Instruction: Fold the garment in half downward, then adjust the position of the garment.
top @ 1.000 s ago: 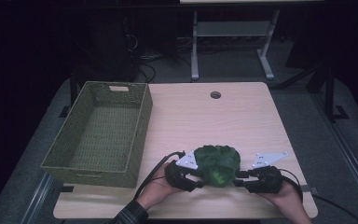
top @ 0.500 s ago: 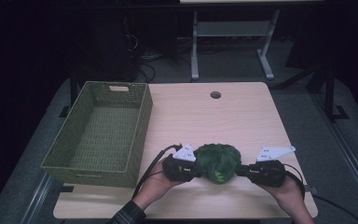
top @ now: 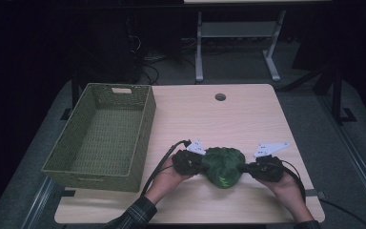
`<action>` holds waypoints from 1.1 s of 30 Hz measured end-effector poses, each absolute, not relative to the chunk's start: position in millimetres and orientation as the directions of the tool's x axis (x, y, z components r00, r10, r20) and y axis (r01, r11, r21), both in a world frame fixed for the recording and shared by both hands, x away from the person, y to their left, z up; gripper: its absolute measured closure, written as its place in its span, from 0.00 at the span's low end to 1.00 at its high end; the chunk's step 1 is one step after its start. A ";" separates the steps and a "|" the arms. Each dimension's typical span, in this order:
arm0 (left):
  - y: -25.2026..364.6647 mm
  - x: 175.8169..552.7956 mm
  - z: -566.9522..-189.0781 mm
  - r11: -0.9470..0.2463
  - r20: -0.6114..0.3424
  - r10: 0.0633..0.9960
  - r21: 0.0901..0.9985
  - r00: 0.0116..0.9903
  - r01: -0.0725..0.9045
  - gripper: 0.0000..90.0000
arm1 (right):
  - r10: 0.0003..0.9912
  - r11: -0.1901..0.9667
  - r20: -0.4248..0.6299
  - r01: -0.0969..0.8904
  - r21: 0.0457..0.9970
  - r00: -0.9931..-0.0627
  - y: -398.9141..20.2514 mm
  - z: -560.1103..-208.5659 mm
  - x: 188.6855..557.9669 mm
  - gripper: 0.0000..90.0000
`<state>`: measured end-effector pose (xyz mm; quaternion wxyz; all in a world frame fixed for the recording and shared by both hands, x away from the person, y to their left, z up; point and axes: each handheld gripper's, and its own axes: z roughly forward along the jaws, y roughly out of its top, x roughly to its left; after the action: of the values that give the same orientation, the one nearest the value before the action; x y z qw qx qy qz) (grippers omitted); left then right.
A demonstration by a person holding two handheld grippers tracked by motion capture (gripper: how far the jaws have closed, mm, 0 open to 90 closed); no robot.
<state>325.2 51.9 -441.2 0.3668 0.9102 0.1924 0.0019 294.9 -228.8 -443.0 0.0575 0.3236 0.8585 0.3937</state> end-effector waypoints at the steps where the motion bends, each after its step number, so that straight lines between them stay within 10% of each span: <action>1: 51.6 325.2 -443.8 -0.661 -0.140 0.353 0.662 0.925 0.353 0.99 | 0.597 0.489 0.154 0.509 0.709 -0.788 -228.4 -447.0 295.8 1.00; 33: 52.8 301.1 -438.4 -0.683 -0.166 0.293 0.653 0.942 0.328 0.98 | 0.636 0.436 0.138 0.501 0.748 -0.759 -252.1 -438.4 290.4 1.00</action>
<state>301.1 52.8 -438.4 0.3606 0.9169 0.1692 -0.0239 290.4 -252.1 -438.4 0.0824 0.3370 0.8434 0.4103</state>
